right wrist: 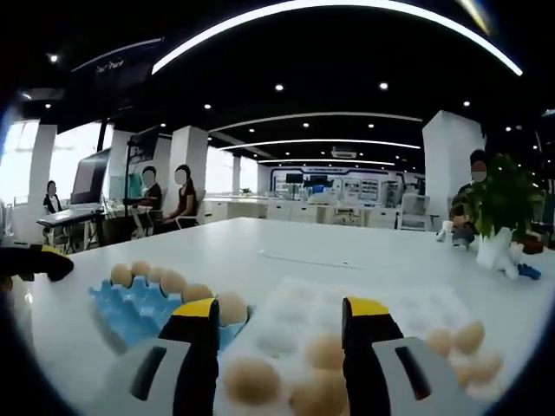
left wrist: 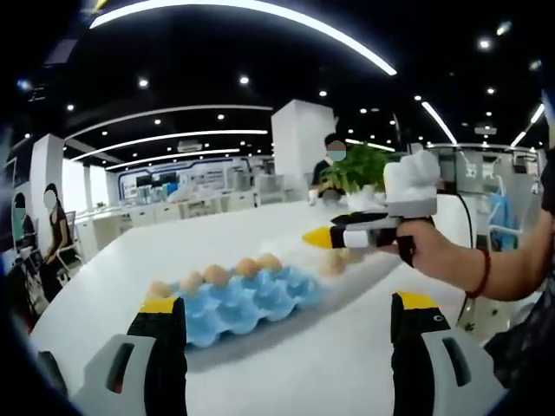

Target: Place the egg into an empty slot of the egg tray after lifting it from the table, then release the egg inside the slot.

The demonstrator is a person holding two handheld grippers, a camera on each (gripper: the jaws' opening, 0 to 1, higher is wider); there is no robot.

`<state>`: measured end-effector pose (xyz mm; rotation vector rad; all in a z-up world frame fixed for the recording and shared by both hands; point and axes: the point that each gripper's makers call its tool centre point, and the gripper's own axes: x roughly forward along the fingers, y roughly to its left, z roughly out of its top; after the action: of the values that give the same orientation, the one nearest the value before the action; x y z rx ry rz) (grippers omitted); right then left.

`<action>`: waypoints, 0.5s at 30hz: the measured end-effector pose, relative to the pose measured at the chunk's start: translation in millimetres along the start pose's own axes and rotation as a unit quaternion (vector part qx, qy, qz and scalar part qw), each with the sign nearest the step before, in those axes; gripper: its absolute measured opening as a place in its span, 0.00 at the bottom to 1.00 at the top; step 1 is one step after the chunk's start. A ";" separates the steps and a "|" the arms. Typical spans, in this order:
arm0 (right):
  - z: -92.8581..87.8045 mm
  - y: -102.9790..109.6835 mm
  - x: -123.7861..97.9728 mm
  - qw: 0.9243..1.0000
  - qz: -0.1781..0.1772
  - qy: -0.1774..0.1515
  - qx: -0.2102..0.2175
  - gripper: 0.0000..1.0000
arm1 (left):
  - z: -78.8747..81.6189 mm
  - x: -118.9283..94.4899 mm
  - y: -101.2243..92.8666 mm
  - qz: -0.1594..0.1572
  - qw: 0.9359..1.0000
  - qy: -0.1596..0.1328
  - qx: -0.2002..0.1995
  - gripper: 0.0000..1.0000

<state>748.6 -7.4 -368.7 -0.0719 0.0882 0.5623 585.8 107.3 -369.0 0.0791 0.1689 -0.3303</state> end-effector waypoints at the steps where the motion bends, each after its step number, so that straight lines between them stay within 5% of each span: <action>1: -0.7 -3.9 0.1 1.000 -0.005 0.001 0.002 0.59 | -0.1 0.9 -1.0 -0.002 1.000 0.000 0.000 1.00; 15: -17.7 -28.5 8.4 0.998 -0.036 0.033 0.038 0.55 | -3.5 5.9 -0.6 0.002 1.000 0.009 0.005 1.00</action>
<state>769.8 -28.6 -385.9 -0.0203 0.1712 0.4839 590.6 105.3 -373.6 0.0930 0.1855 -0.3272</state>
